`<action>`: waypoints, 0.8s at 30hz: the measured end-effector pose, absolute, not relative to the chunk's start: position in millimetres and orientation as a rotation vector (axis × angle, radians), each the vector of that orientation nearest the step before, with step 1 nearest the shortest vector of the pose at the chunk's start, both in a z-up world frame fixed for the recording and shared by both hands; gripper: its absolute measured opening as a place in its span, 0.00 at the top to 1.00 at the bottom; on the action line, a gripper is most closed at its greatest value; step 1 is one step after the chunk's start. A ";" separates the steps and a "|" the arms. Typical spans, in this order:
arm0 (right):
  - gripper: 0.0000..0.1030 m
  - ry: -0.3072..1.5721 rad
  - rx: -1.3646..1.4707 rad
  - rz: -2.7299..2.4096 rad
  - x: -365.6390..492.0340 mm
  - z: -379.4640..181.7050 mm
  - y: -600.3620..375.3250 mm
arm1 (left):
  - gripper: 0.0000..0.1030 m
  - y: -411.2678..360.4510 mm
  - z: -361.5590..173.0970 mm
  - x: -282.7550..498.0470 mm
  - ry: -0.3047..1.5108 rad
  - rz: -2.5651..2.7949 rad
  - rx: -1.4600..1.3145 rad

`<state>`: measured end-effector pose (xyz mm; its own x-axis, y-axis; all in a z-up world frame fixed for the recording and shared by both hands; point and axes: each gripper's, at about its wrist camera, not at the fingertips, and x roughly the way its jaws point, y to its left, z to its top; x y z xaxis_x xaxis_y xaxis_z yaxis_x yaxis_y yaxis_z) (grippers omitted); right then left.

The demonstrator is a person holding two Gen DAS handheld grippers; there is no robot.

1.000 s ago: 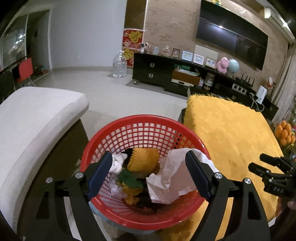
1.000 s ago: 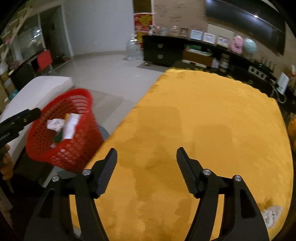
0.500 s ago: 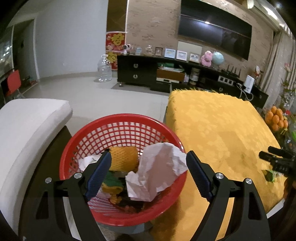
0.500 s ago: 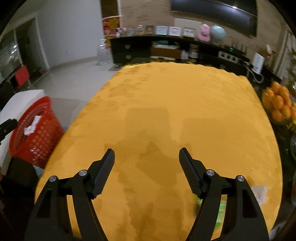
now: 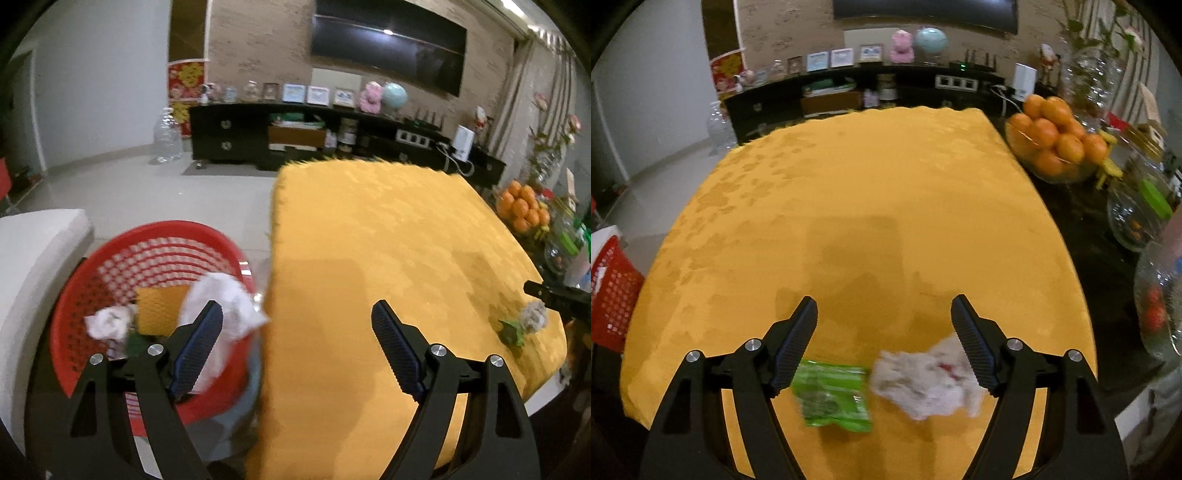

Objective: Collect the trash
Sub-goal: 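Move the right gripper to the table and grasp the crumpled white cloth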

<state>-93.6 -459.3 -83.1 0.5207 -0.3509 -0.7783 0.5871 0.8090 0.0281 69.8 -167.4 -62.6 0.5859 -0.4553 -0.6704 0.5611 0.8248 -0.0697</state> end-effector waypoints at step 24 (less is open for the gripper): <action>0.57 0.973 0.330 -0.637 -112.0 -120.2 -481.1 | 0.22 -273.9 -96.6 7.9 0.795 -0.817 0.318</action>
